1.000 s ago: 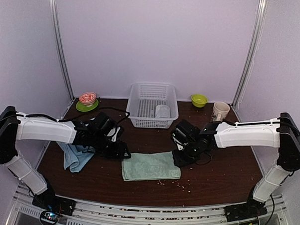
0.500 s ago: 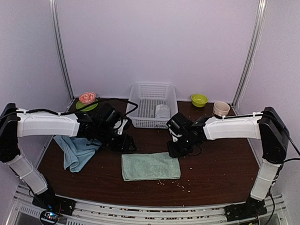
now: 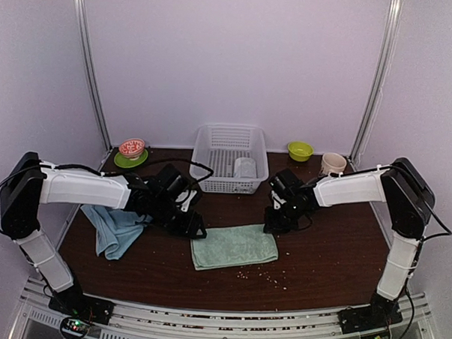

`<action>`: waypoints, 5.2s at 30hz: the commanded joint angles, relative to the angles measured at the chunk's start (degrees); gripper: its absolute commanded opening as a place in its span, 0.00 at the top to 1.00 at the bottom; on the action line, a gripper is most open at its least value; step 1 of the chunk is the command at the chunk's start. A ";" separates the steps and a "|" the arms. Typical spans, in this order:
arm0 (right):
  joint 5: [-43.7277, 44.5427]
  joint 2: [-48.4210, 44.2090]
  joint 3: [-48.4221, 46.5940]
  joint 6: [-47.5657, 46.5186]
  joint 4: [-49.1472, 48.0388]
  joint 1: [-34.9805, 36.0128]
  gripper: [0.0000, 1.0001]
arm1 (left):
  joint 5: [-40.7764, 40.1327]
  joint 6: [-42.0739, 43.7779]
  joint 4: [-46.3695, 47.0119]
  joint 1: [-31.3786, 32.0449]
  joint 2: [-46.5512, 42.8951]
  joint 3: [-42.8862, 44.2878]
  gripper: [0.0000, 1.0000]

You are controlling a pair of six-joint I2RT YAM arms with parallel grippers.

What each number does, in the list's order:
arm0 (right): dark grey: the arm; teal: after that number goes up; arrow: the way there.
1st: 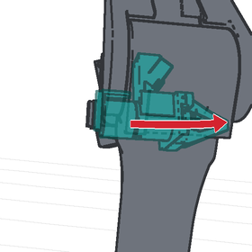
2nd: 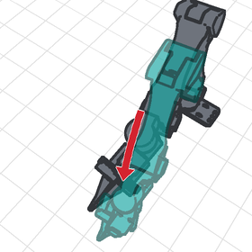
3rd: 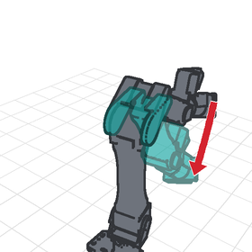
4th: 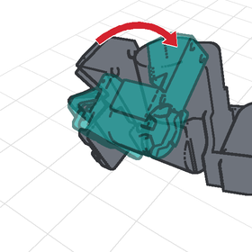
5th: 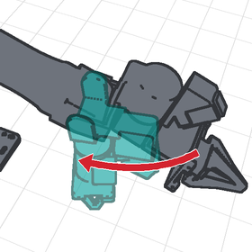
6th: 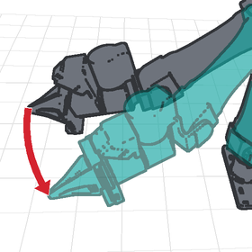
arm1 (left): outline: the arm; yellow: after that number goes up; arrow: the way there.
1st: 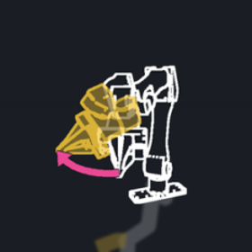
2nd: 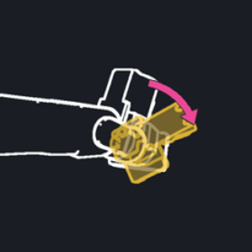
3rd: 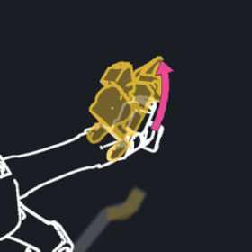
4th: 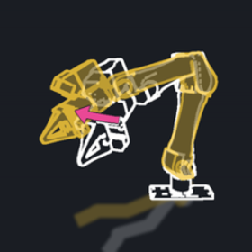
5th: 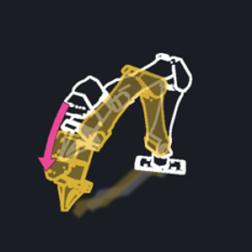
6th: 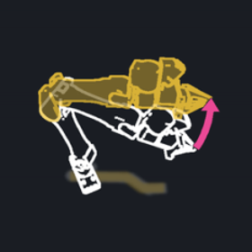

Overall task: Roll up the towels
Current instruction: Smooth out the towel at the center of the board, then pick up the towel from the center of the board, then roll the towel at the center of the board.

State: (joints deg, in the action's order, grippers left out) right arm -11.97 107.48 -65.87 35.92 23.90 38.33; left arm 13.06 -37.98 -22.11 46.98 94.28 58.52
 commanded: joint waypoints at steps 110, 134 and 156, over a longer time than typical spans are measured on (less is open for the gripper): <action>4.81 -15.90 8.69 1.71 3.35 10.45 1.00 | 9.97 4.16 4.43 6.54 23.70 16.68 0.49; -2.70 -14.20 15.46 1.33 -7.48 10.42 0.58 | 9.99 6.90 -1.13 6.72 17.87 19.17 0.49; -5.42 -14.93 23.30 1.78 -19.33 8.90 0.44 | 16.67 -3.60 9.67 5.97 25.15 29.79 0.59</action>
State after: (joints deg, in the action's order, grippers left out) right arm -17.54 92.55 -44.05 37.85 4.56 47.64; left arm 28.21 -39.97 -14.41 53.30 116.60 85.97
